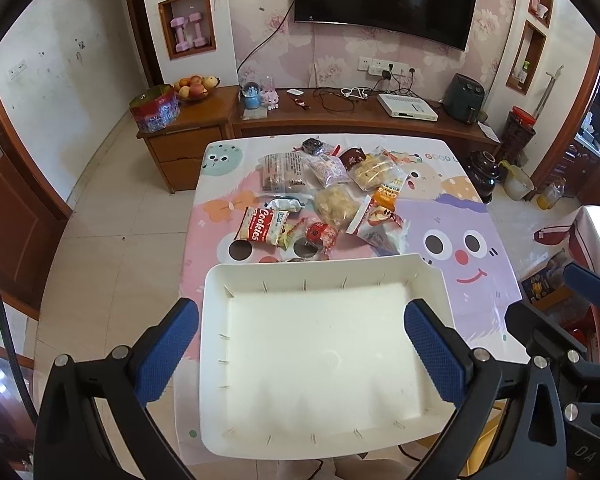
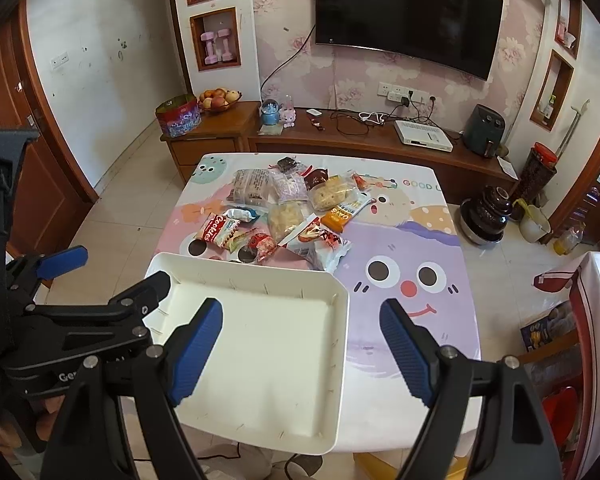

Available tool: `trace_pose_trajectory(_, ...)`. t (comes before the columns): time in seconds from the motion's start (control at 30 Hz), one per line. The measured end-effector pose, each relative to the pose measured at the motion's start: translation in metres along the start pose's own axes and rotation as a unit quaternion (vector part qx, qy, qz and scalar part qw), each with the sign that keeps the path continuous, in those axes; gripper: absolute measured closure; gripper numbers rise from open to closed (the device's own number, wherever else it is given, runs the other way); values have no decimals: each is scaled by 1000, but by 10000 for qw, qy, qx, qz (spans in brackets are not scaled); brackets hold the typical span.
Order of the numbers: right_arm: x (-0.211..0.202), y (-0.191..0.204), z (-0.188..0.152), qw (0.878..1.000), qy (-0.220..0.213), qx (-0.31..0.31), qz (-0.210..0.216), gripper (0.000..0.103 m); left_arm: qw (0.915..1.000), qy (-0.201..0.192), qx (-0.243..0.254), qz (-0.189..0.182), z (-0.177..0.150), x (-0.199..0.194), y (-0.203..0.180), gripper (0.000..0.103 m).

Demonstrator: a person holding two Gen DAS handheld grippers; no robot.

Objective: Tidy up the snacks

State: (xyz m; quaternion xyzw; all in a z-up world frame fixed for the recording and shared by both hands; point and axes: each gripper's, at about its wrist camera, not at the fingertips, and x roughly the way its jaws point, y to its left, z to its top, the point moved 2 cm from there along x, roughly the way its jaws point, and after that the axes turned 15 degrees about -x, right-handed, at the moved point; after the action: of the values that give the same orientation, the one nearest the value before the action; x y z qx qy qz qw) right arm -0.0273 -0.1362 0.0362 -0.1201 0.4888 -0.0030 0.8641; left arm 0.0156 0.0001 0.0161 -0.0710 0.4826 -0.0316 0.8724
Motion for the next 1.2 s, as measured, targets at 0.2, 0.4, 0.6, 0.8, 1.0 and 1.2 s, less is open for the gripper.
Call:
trace_pose_trajectory(0.2, -1, 1, -1, 10000, 0, 40, 23, 22, 10000, 12, 15, -6, 0, -1, 0, 1)
trace_pose_trajectory(0.4, 1, 4, -1, 10000, -5, 73, 54, 22, 10000, 62, 18, -57, 0, -1, 4, 1)
trace_pose_trajectory(0.6, 2, 6, 0, 9999, -24, 122, 48, 22, 9999, 67, 71, -74, 3, -4, 9, 1)
trace_pose_trajectory(0.8, 3, 15, 6, 9998, -2, 193, -4, 22, 9996, 103, 248, -39, 10, -4, 12, 1)
trace_pose_trajectory(1.0, 6, 19, 17, 9994, -9, 336, -54, 22, 9993, 82, 373, -24, 16, -3, 15, 1)
trace_pose_trajectory(1.2, 11, 18, 20, 9992, -3, 365, -159, 22, 9990, 137, 419, -89, 24, 5, 19, 1)
